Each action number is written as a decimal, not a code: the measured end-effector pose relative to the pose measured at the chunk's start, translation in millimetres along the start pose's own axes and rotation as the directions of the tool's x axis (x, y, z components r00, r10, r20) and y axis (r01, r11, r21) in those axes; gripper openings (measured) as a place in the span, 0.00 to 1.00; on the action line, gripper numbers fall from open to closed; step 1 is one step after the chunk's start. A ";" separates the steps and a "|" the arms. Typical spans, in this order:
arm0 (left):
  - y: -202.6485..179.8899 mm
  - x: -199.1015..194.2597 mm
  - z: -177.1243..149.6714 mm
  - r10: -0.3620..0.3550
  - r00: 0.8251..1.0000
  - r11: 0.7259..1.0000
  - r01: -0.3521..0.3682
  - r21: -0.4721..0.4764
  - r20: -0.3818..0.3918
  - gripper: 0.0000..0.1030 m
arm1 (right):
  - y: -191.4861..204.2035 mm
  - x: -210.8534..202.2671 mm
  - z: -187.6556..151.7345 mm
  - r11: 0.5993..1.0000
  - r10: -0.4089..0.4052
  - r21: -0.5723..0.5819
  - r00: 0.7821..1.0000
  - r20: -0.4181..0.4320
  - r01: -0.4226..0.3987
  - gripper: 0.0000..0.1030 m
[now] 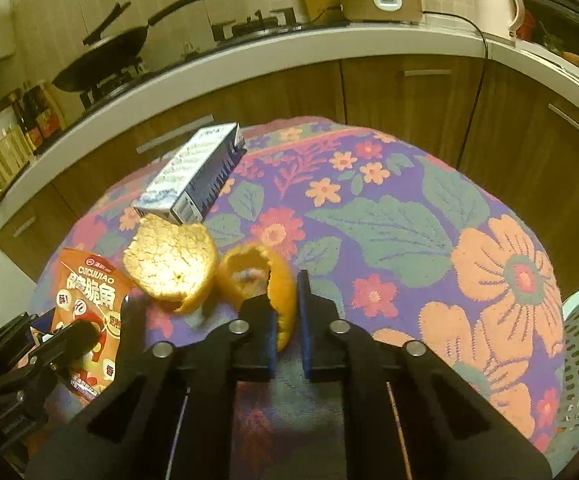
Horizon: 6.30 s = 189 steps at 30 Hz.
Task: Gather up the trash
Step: 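Grasp the orange snack bag with the left tool while the right tool grasps an orange peel, then carry the snack bag and peel over the blue basket and open both tools, then move both tools back to the table toward the milk carton and peel, then grasp the white milk carton with the left tool while the right tool grasps the last orange peel, then carry the carton and peel over the blue basket and open both tools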
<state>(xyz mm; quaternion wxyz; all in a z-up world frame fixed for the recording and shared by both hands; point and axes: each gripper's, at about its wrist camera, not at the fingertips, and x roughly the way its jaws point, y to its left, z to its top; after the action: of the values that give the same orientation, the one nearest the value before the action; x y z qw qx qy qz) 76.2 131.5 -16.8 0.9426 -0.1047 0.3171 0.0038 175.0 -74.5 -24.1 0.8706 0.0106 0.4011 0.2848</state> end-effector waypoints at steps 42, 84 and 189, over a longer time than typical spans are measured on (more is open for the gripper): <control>-274.1 20.6 12.7 -0.411 0.907 0.859 0.419 0.293 -0.095 0.37 | -244.0 -197.7 -116.9 0.865 -0.273 0.470 0.951 0.147 0.176 0.05; -246.9 24.4 17.3 -0.332 0.939 0.913 0.345 0.219 -0.092 0.64 | -210.4 -196.7 -97.8 0.891 -0.261 0.395 0.964 0.050 0.221 0.57; -285.6 116.2 28.6 -0.372 0.876 0.862 0.449 0.237 -0.307 0.54 | -231.4 -154.6 -103.2 0.855 -0.290 0.439 0.956 -0.036 0.275 0.30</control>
<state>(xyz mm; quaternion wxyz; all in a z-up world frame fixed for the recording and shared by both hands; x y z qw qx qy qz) 207.2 -148.9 -8.4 0.8783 -0.0254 0.4004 -0.2600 135.3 -368.0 -44.2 0.8841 0.1522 0.4382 0.0559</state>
